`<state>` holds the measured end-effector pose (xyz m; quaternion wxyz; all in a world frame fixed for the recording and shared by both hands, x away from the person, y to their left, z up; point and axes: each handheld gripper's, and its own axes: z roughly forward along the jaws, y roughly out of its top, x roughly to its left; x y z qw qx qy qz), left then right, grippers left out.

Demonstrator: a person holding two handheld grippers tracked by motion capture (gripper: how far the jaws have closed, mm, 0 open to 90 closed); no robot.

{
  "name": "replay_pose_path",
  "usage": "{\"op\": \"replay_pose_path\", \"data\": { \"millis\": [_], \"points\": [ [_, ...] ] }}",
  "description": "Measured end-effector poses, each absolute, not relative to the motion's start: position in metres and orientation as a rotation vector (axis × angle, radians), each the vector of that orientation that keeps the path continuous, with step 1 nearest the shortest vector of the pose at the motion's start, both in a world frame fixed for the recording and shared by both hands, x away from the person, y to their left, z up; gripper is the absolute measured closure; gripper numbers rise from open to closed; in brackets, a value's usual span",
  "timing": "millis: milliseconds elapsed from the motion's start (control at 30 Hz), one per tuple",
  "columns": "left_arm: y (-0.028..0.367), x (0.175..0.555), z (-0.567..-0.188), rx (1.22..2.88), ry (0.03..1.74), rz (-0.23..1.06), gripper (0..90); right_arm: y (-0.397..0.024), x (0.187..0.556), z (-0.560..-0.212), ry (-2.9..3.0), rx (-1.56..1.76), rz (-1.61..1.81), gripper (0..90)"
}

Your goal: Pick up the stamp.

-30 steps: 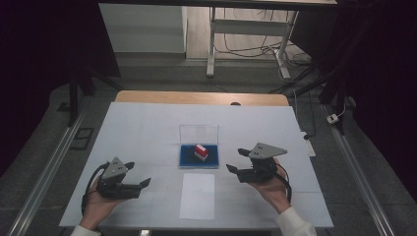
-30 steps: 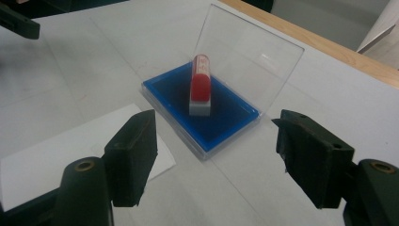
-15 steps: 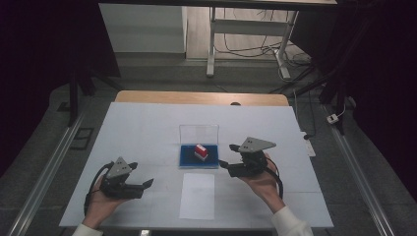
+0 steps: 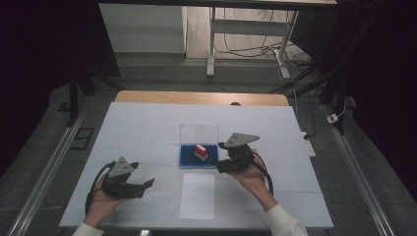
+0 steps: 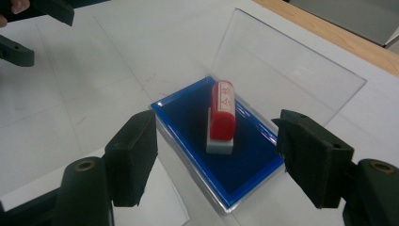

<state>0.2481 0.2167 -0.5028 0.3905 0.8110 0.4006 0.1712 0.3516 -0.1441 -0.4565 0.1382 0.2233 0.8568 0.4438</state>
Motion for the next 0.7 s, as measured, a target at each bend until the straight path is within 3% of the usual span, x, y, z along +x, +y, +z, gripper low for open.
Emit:
{"op": "replay_pose_path", "data": {
  "millis": [433, 700],
  "points": [
    [0.216, 0.247, -0.504, 2.065, 0.996, 0.436, 17.9, -0.121, 0.366, -0.466, 2.506, 0.655, 1.25, 31.1],
    [0.218, 0.242, -0.503, 2.056, 1.018, 0.45, 18.3, -0.108, 0.373, -0.479, 2.523, 0.664, 1.206, 36.3]
  ]
}}
